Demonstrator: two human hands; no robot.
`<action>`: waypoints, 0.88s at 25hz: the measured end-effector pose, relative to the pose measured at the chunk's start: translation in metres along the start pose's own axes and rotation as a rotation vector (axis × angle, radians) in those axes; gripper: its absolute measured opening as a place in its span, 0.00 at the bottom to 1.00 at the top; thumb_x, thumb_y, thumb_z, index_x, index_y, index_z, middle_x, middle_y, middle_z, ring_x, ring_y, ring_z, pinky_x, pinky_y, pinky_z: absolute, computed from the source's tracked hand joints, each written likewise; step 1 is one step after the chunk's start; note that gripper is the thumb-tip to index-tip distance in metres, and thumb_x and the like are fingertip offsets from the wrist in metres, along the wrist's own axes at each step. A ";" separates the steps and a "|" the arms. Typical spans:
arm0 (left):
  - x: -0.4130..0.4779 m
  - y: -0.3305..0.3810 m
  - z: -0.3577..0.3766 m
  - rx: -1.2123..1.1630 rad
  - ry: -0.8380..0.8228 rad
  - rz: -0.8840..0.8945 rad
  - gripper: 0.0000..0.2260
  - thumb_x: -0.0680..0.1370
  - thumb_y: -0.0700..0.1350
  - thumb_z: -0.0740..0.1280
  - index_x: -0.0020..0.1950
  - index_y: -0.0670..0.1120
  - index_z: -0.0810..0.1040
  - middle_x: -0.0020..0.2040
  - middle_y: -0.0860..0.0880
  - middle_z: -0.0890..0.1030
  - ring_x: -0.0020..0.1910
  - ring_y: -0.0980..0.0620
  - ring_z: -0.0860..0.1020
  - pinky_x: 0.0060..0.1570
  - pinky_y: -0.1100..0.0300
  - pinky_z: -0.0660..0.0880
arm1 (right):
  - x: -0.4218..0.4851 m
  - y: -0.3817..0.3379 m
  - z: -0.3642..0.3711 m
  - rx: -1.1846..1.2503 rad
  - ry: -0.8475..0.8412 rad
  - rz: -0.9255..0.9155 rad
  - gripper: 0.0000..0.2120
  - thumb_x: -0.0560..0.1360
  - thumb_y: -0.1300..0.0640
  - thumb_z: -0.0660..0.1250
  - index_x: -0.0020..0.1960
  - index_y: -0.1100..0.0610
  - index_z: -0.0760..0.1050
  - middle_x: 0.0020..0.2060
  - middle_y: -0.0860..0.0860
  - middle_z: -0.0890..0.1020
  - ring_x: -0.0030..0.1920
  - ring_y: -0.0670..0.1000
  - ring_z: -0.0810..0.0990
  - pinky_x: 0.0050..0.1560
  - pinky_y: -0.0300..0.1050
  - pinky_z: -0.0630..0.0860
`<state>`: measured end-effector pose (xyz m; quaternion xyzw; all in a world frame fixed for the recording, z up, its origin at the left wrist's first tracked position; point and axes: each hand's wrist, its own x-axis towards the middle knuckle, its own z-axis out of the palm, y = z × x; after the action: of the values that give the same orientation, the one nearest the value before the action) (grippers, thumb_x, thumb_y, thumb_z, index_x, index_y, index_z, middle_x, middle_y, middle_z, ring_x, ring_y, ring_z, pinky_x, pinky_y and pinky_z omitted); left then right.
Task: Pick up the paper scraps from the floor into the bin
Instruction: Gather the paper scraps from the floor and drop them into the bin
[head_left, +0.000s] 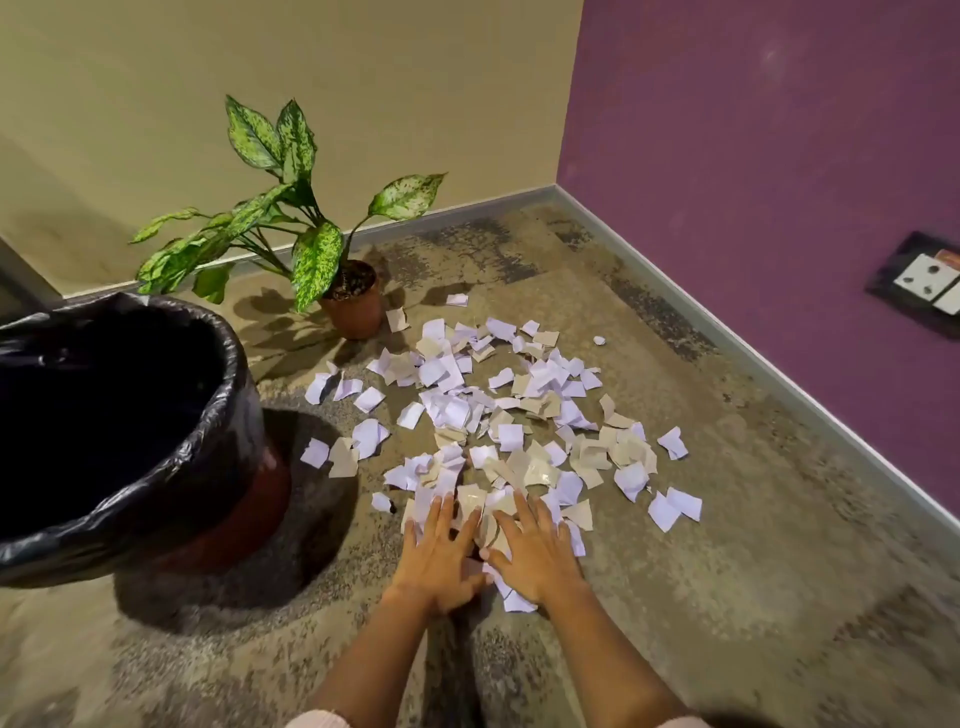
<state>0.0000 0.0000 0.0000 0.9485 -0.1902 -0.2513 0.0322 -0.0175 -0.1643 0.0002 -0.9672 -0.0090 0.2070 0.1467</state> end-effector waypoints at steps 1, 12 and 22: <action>-0.003 -0.001 0.002 0.013 -0.015 0.021 0.41 0.75 0.67 0.58 0.79 0.55 0.39 0.79 0.43 0.36 0.78 0.41 0.38 0.73 0.36 0.45 | -0.003 0.000 0.003 -0.005 -0.023 -0.004 0.35 0.76 0.34 0.55 0.78 0.45 0.51 0.79 0.50 0.41 0.78 0.56 0.40 0.73 0.66 0.51; -0.014 0.007 0.016 -0.013 -0.028 -0.022 0.33 0.75 0.33 0.65 0.76 0.52 0.60 0.76 0.47 0.53 0.71 0.42 0.67 0.53 0.47 0.79 | -0.013 0.011 0.012 -0.081 -0.064 0.003 0.40 0.72 0.56 0.72 0.76 0.42 0.54 0.77 0.54 0.50 0.73 0.61 0.54 0.62 0.54 0.72; -0.001 -0.003 0.001 0.068 0.297 0.021 0.30 0.76 0.48 0.64 0.76 0.48 0.57 0.77 0.43 0.58 0.73 0.42 0.61 0.66 0.47 0.67 | 0.015 0.006 -0.012 0.118 0.253 0.108 0.25 0.76 0.57 0.65 0.72 0.51 0.64 0.65 0.55 0.68 0.67 0.57 0.65 0.56 0.52 0.75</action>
<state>-0.0004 0.0034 -0.0005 0.9737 -0.2015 -0.1014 0.0306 0.0004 -0.1721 0.0035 -0.9744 0.0737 0.0911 0.1919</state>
